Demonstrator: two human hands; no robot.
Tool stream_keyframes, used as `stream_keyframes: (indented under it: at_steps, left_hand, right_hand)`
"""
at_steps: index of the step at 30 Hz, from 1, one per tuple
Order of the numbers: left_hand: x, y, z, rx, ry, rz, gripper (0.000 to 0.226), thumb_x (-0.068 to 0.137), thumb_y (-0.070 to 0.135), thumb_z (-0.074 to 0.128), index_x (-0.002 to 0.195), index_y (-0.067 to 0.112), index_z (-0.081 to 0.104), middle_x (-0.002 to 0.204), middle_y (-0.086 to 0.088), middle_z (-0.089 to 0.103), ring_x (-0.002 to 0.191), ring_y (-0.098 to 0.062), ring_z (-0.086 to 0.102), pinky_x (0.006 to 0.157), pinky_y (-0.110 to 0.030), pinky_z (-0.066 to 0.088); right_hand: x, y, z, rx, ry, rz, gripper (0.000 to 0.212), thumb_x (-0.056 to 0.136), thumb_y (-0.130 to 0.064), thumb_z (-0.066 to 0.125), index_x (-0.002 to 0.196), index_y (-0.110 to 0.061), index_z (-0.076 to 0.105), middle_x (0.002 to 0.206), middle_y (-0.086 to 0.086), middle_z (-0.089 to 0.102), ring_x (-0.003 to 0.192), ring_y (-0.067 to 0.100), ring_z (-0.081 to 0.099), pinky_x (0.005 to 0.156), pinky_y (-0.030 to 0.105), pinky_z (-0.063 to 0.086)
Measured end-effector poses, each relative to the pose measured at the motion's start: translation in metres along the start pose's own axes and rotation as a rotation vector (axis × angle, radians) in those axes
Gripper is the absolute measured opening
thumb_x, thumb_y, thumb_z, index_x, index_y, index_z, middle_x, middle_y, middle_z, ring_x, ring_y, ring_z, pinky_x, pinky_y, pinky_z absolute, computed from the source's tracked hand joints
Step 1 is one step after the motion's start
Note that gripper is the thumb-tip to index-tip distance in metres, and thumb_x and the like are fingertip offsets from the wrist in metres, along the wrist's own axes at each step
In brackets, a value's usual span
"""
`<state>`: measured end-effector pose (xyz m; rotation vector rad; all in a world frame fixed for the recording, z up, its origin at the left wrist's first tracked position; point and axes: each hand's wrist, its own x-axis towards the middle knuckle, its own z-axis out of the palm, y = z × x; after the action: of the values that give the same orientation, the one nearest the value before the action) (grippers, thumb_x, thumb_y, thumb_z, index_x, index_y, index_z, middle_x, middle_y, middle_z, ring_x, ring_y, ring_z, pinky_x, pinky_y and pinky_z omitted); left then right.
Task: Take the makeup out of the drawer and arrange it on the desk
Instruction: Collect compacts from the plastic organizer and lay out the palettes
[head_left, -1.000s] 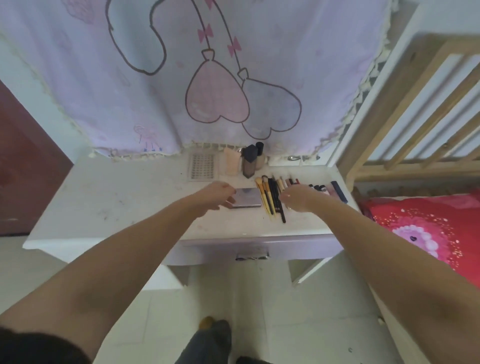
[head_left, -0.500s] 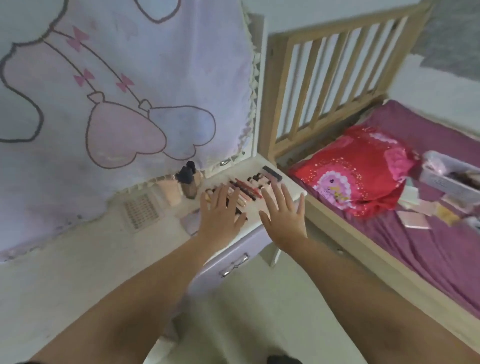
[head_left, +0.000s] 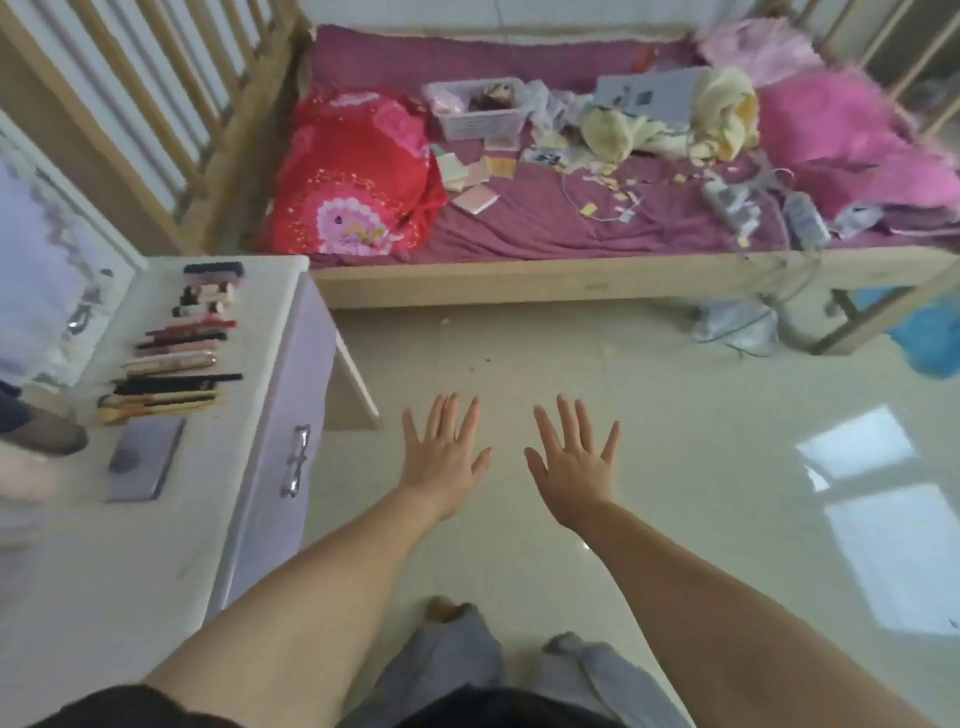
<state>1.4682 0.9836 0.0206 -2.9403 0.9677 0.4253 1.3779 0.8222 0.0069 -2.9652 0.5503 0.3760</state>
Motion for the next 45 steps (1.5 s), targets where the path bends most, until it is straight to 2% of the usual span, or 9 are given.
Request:
stream_keyframes:
  at_steps: [6, 13, 19, 24, 29, 35, 41, 45]
  left_hand:
    - [-0.033, 0.122, 0.031, 0.05, -0.11, 0.313, 0.066, 0.095, 0.056, 0.01, 0.147, 0.027, -0.017, 0.158, -0.003, -0.012, 0.144, -0.021, -0.017, 0.108, -0.059, -0.014]
    - [-0.119, 0.269, 0.081, 0.133, -0.216, 0.558, 0.067, 0.095, 0.056, 0.015, 0.149, 0.027, -0.011, 0.159, -0.003, -0.007, 0.145, -0.021, -0.013, 0.109, -0.059, -0.013]
    - [-0.208, 0.41, 0.117, 0.208, -0.257, 0.834, 0.066, 0.096, 0.054, 0.017, 0.15, 0.025, -0.008, 0.159, -0.002, -0.005, 0.145, -0.019, -0.01, 0.11, -0.059, -0.01]
    - [-0.254, 0.511, 0.13, 0.221, -0.273, 1.001, 0.065, 0.097, 0.052, 0.021, 0.15, 0.023, -0.005, 0.158, -0.003, -0.004, 0.145, -0.02, -0.01, 0.111, -0.059, -0.008]
    - [-0.258, 0.594, 0.137, 0.247, -0.253, 1.098, 0.065, 0.097, 0.051, 0.02, 0.15, 0.023, -0.006, 0.158, -0.003, -0.005, 0.145, -0.02, -0.011, 0.11, -0.058, -0.01]
    - [-0.215, 0.707, 0.135, 0.259, -0.239, 1.198, 0.066, 0.096, 0.053, 0.018, 0.149, 0.025, -0.009, 0.158, -0.002, -0.009, 0.145, -0.021, -0.014, 0.11, -0.057, -0.013]
    - [-0.156, 0.849, 0.105, 0.267, -0.24, 1.301, 0.066, 0.096, 0.053, 0.017, 0.149, 0.025, -0.009, 0.159, -0.002, -0.008, 0.145, -0.019, -0.013, 0.111, -0.056, -0.012]
    - [-0.123, 0.924, 0.094, 0.288, -0.263, 1.297, 0.064, 0.097, 0.053, 0.019, 0.15, 0.025, -0.004, 0.159, -0.003, -0.003, 0.145, -0.02, -0.009, 0.112, -0.058, -0.009]
  right_hand:
    - [-0.117, 0.089, 0.045, 0.172, -0.055, 0.407, 0.06, 0.094, -0.055, 0.0, 0.147, -0.034, -0.015, 0.158, -0.001, -0.016, 0.144, 0.023, -0.021, 0.106, 0.061, -0.018]
    - [-0.293, 0.17, 0.103, 0.303, -0.069, 0.731, 0.06, 0.094, -0.057, 0.003, 0.148, -0.035, -0.011, 0.159, -0.002, -0.013, 0.145, 0.023, -0.016, 0.107, 0.062, -0.016]
    - [-0.443, 0.24, 0.135, 0.372, -0.06, 1.031, 0.059, 0.095, -0.055, 0.006, 0.149, -0.033, -0.006, 0.16, 0.0, -0.01, 0.146, 0.023, -0.012, 0.108, 0.063, -0.013]
    - [-0.53, 0.29, 0.146, 0.431, -0.021, 1.237, 0.058, 0.097, -0.052, 0.012, 0.15, -0.031, 0.0, 0.16, 0.001, -0.004, 0.146, 0.023, -0.01, 0.108, 0.065, -0.007]
    - [-0.56, 0.35, 0.148, 0.469, -0.006, 1.346, 0.057, 0.098, -0.05, 0.014, 0.15, -0.031, 0.001, 0.16, 0.002, -0.002, 0.147, 0.022, -0.008, 0.108, 0.065, -0.008]
    - [-0.544, 0.459, 0.146, 0.48, 0.014, 1.409, 0.058, 0.098, -0.05, 0.013, 0.15, -0.031, -0.001, 0.16, 0.002, -0.004, 0.146, 0.022, -0.009, 0.108, 0.064, -0.009]
    - [-0.524, 0.592, 0.115, 0.522, 0.097, 1.488, 0.057, 0.098, -0.05, 0.015, 0.15, -0.031, 0.001, 0.16, 0.0, -0.003, 0.147, 0.02, -0.007, 0.113, 0.058, -0.002]
    - [-0.518, 0.668, 0.095, 0.515, 0.123, 1.499, 0.057, 0.098, -0.049, 0.017, 0.151, -0.03, 0.006, 0.16, 0.0, 0.003, 0.147, 0.018, 0.0, 0.114, 0.051, 0.007]
